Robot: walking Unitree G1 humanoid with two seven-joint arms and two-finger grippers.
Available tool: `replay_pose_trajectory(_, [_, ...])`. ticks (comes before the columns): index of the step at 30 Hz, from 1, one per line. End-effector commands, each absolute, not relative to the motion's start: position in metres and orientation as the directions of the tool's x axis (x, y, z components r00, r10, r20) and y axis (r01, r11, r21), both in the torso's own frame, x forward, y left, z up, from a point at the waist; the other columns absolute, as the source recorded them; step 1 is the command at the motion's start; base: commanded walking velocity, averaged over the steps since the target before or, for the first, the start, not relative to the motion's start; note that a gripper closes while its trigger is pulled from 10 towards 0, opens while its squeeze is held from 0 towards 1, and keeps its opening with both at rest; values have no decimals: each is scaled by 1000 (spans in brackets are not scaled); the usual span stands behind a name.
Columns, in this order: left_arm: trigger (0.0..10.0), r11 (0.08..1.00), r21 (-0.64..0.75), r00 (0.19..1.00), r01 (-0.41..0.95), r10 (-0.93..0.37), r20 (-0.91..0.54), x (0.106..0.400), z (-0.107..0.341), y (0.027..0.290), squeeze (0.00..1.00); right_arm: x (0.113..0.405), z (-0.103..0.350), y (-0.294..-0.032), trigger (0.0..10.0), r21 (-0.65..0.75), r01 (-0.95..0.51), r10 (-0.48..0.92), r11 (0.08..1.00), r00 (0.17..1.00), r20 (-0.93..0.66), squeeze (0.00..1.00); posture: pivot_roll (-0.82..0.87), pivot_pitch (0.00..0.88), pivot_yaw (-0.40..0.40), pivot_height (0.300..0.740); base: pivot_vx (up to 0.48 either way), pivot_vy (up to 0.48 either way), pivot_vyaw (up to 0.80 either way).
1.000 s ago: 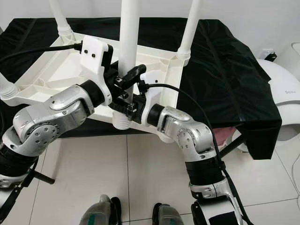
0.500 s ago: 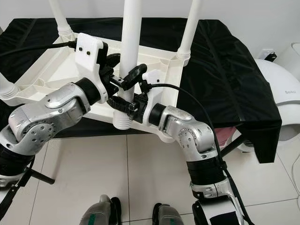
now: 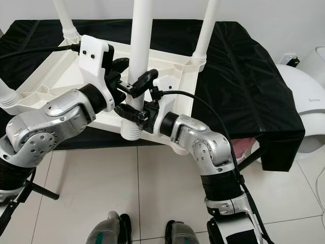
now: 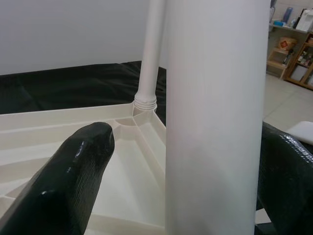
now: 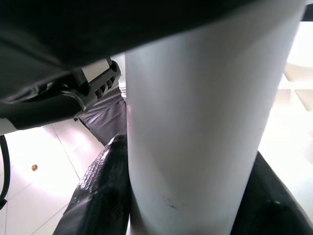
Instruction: Building children table
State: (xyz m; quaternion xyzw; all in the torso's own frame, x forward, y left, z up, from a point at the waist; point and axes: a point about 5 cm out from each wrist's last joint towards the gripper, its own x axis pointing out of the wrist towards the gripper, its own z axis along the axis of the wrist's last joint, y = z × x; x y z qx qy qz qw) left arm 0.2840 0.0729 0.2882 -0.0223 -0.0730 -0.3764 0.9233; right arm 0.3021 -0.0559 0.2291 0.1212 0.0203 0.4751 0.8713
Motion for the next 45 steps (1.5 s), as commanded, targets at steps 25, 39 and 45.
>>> replay_pose_trajectory(25, [10000,170,139,148,976,-977,156,248,309,70,0,305,227,-60,10000,239,-801,813,548,578,73,0,-12,143,-35,740,0,0,0])
replay_pose_trajectory(39, [10000,298,106,274,949,-941,200,265,315,98,0,314,231,-72,10000,242,-749,750,617,652,107,0,-32,141,-20,740,0,0,0])
replay_pose_trajectory(45, [10000,366,88,340,927,-914,221,271,316,109,0,320,233,-82,10000,232,-709,703,666,701,120,0,-34,139,-17,740,0,0,0])
